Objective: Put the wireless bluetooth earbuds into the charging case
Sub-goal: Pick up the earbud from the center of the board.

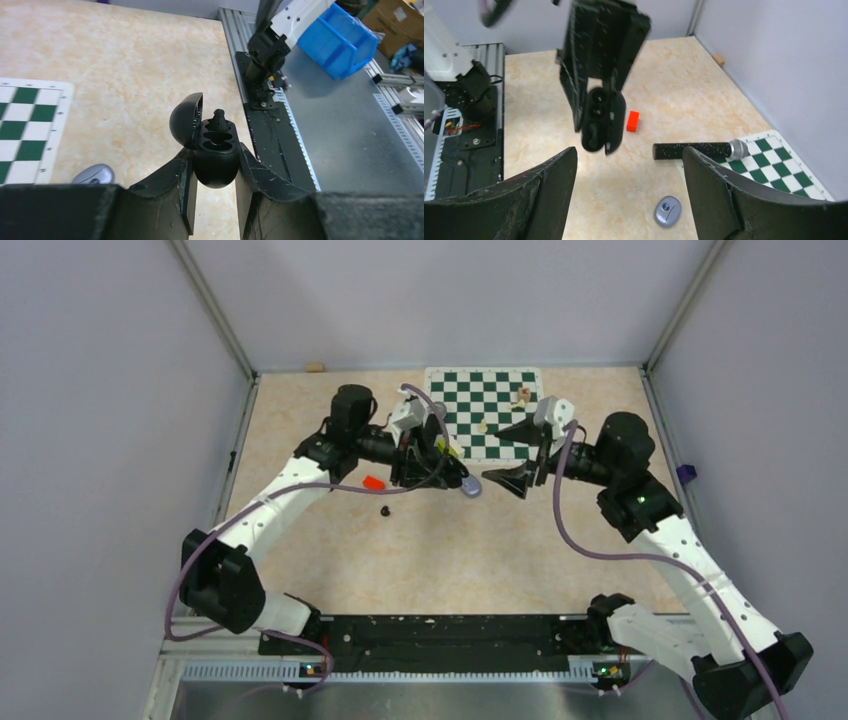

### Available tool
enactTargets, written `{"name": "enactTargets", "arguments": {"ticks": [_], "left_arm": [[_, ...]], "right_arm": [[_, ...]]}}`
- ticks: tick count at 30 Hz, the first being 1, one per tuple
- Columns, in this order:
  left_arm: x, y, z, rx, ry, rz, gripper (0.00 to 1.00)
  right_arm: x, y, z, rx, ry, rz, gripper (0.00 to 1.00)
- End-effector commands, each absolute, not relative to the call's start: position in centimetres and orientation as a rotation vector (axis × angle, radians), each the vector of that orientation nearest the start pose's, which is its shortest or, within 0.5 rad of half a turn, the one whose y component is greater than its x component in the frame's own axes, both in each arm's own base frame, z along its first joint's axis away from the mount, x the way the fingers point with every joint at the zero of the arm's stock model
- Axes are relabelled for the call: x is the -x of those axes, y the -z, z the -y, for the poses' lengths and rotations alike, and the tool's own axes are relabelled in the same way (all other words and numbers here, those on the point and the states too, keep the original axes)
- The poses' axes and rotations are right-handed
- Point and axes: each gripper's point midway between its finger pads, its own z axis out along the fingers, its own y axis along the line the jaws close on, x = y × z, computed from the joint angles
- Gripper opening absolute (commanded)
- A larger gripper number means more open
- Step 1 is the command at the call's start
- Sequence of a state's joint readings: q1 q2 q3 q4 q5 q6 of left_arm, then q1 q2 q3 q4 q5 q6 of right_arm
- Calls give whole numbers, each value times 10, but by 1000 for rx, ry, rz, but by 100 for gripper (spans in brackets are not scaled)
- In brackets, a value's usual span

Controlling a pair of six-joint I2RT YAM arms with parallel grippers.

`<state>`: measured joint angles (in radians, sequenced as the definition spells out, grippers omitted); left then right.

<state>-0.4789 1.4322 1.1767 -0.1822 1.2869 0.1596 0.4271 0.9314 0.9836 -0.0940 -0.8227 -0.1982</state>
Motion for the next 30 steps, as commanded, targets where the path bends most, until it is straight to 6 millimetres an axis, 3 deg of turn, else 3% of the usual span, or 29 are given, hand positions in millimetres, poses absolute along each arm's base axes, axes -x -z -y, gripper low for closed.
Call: {"name": "enactTargets", "arguments": {"ticks": [1, 6, 10, 20, 24, 30], "left_arm": [[-229, -330, 275, -1328, 1347, -1258, 0], [-244, -355, 234, -1251, 1210, -1237, 0], [-253, -365, 200, -1179, 1099, -1255, 0], [-258, -338, 119, -969, 933, -1370, 0], [-255, -337, 106, -943, 890, -1369, 0], [-245, -339, 108, -962, 906, -1351, 0]], "right_arm": [[-265, -349, -234, 953, -763, -1366, 76], [-289, -311, -252, 974, -823, -1496, 72], [-294, -271, -283, 1068, -841, -1577, 71], [-305, -173, -370, 1202, -946, -1778, 63], [-303, -129, -407, 1245, -975, -1859, 63], [-307, -87, -444, 1159, -1006, -2039, 60]]}}
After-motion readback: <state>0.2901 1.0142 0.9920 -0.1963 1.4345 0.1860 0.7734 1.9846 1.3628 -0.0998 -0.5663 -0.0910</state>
